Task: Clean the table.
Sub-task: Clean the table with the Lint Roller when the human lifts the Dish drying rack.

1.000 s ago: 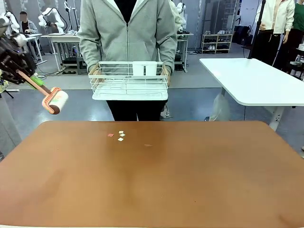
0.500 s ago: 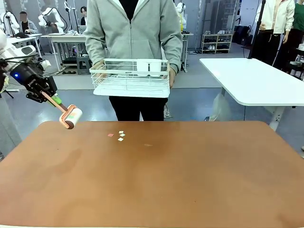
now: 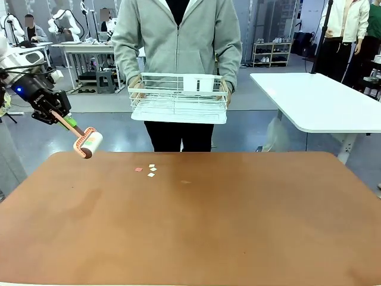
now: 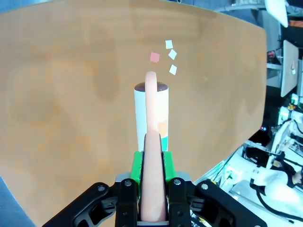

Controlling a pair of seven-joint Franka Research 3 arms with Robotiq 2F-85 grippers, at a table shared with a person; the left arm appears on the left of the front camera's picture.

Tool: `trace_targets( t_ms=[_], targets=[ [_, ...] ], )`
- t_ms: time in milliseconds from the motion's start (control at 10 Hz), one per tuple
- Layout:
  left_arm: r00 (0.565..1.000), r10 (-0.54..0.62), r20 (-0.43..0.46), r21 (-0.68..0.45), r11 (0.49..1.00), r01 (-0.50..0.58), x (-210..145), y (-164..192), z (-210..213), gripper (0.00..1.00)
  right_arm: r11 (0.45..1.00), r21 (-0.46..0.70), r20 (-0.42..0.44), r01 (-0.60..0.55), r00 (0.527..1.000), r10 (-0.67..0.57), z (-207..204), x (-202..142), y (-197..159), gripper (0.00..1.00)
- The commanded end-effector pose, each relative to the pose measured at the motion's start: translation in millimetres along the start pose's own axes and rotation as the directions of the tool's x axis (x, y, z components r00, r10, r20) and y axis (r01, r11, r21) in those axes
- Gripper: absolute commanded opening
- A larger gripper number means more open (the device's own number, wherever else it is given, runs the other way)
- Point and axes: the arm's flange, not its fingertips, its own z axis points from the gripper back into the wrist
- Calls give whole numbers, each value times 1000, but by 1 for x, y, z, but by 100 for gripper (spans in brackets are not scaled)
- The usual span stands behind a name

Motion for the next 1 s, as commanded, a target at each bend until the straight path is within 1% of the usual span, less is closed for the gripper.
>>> trace_targets(
  t_ms=[0,100,300,400,600,700,800,900],
  targets=[
    [999,-14,36,-59,998,16,10,0,-12,21,1000,15,3,-1,1000,1,1,0,2,100],
    [997,-13,75,3,1000,12,25,3,-25,21,1000,15,3,-1,1000,1,1,0,2,100],
    [999,13,48,23,1000,-14,46,16,-55,21,1000,15,3,-1,1000,1,1,0,2,100],
    [999,37,25,-15,999,-36,49,25,-70,21,1000,15,3,-1,1000,1,1,0,2,100],
    [998,58,-4,-44,997,-58,49,34,-95,21,1000,15,3,-1,1000,1,1,0,2,100],
    [998,62,-4,-32,998,-62,49,35,-100,21,1000,15,3,-1,1000,1,1,0,2,100],
    [997,65,29,-17,998,-65,50,35,-105,21,1000,15,3,-1,1000,1,1,0,2,100],
    [997,67,29,-26,997,-67,51,34,-110,21,1000,15,3,-1,1000,1,1,0,2,100]
  ],
)
